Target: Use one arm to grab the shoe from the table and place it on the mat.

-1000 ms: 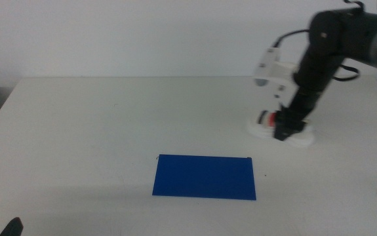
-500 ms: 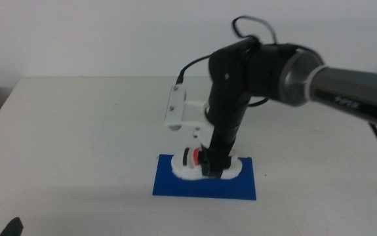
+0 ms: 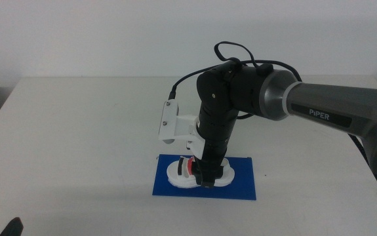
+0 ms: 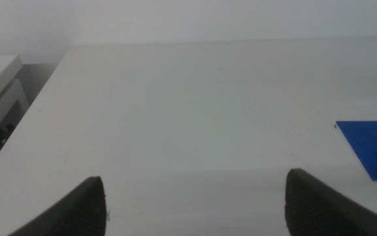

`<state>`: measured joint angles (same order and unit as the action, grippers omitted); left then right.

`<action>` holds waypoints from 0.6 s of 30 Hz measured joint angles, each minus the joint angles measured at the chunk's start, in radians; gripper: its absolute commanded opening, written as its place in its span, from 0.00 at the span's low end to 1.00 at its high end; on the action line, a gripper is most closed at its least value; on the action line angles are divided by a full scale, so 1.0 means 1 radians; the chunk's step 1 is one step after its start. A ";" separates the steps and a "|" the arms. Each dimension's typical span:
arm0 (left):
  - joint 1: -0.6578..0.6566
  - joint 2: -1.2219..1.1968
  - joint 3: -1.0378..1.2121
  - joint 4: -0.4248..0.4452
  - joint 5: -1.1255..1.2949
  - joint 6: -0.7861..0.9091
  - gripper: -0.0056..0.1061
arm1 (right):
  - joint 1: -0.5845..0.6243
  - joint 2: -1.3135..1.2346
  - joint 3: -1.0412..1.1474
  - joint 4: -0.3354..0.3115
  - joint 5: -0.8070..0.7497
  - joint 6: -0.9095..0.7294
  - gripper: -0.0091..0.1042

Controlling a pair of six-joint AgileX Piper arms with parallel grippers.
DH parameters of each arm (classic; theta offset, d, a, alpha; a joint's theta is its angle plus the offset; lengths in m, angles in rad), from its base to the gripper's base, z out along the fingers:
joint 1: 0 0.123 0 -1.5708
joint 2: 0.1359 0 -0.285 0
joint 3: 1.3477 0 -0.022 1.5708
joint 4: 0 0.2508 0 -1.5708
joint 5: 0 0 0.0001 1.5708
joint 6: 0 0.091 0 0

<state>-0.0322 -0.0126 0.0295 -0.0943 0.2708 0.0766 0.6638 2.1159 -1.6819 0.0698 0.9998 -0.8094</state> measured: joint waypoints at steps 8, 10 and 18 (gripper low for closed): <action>0.000 0.000 0.000 0.000 0.000 0.000 0.89 | 0.000 0.000 0.000 0.000 -0.010 0.000 0.75; 0.000 0.000 0.000 0.000 0.000 0.000 0.89 | 0.000 0.000 0.000 0.000 -0.011 0.002 0.81; 0.000 0.000 0.000 0.000 0.000 0.000 0.89 | -0.052 -0.194 0.135 0.015 -0.084 0.139 0.83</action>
<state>-0.0322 -0.0126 0.0295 -0.0943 0.2708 0.0766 0.6122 1.9217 -1.5473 0.0844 0.9163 -0.6701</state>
